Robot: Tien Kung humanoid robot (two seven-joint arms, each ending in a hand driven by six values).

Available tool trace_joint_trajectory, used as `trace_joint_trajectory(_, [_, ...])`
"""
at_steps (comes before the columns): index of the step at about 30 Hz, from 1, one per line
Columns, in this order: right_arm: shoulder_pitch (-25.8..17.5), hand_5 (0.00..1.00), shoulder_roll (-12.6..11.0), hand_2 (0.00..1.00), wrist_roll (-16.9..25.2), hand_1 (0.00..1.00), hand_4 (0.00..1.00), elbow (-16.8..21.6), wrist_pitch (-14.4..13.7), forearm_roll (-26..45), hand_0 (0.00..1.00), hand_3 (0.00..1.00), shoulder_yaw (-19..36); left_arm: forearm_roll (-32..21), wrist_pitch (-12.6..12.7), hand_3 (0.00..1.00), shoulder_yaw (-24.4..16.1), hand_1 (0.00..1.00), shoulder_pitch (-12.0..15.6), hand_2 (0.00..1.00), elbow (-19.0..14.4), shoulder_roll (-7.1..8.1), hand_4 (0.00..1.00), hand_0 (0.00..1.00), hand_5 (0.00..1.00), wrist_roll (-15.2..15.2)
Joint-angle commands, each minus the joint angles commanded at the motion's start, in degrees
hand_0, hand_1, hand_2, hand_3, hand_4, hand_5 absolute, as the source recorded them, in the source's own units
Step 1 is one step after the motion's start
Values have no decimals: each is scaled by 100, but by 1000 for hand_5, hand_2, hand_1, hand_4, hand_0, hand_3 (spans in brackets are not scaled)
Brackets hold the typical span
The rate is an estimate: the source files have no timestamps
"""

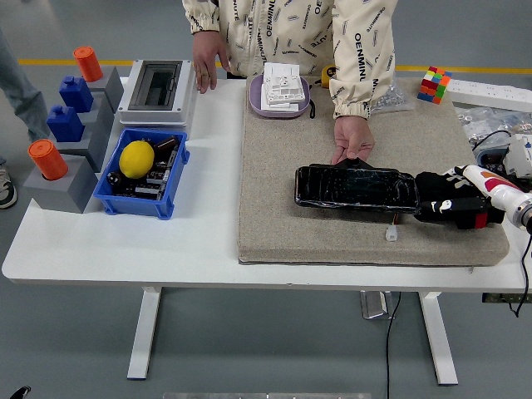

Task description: Pick the rag up,wipe the panel,place it on the desk

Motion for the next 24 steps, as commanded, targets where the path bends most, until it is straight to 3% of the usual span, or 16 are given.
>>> trace_joint_trajectory(3, [-12,430,-1,684,13,611,998,14,-44,-3,623,716,11,-11,-12,618,12,716,-3,767,0,-2,681,720,568,-17])
trace_joint_trajectory(4, [-23,337,-1,653,22,582,998,24,-62,11,561,638,20,-13,-15,618,13,716,-5,767,0,-3,681,720,569,-24])
trace_joint_trajectory(9, [-68,337,10,653,56,582,998,54,-135,21,561,638,69,-14,-16,618,13,716,-5,767,0,-3,681,720,569,-26])
trace_joint_trajectory(10, [-78,277,12,623,61,568,998,57,-143,26,532,590,80,-15,-16,618,14,716,-4,767,0,-2,681,721,569,-25])
trace_joint_trajectory(24, [-375,271,249,616,217,567,998,59,-273,48,530,583,285,-96,-31,618,127,716,-13,767,0,-54,681,721,569,-42])
